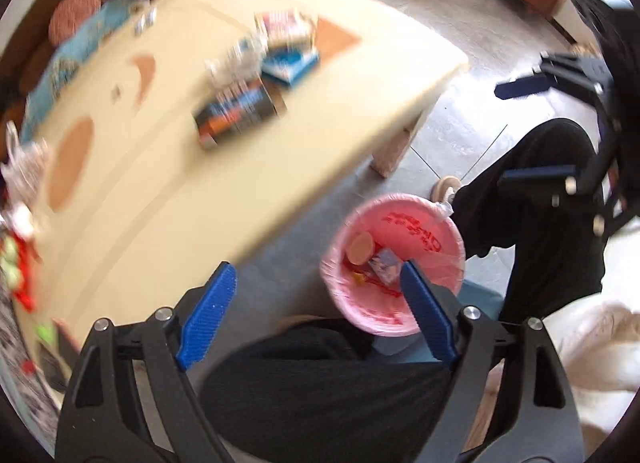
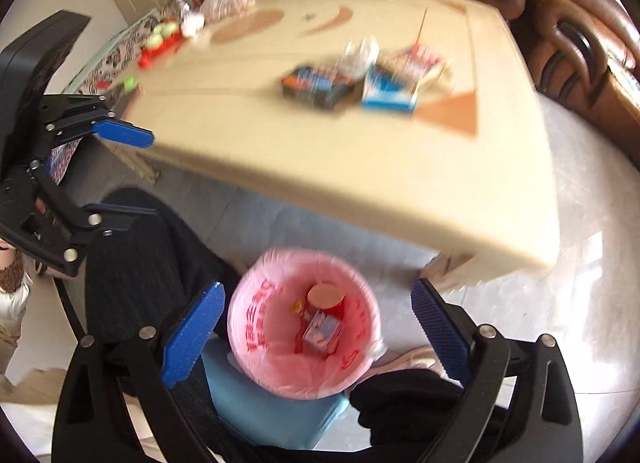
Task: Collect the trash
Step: 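Move both tools up from the bin back over the table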
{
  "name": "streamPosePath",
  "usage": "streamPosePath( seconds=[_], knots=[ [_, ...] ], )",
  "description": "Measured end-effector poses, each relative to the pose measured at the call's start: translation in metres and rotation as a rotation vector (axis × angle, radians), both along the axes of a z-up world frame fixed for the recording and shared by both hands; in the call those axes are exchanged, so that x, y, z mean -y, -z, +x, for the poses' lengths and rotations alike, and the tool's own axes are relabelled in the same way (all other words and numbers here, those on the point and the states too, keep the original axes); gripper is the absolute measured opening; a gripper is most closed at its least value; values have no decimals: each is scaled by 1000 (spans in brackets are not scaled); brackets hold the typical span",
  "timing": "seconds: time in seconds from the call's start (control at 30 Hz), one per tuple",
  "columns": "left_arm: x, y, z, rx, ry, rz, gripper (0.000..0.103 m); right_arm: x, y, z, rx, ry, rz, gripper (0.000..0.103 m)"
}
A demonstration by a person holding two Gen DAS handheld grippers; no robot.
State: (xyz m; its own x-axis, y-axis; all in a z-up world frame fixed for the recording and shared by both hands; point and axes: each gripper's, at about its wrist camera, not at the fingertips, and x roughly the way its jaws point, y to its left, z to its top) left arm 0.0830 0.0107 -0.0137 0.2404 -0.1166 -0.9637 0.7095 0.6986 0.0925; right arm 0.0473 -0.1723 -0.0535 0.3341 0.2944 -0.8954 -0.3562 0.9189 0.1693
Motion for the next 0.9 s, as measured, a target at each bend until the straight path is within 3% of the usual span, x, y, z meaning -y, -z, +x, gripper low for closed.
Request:
streamPosePath(
  seconds=[0.13,0.3,0.53,0.9],
  knots=[
    [1,-57,25,62,46,6,83,12,-60,25,40,18,24,93],
    [5,-99,48,118,96,23,84,16,-115,51,110,43,41,93],
    [20,-97,50,146,219,95,84,17,-144,75,149,77,70,93],
    [42,-60,48,133,430,139,84,43,-123,112,89,185,98,93]
  ],
)
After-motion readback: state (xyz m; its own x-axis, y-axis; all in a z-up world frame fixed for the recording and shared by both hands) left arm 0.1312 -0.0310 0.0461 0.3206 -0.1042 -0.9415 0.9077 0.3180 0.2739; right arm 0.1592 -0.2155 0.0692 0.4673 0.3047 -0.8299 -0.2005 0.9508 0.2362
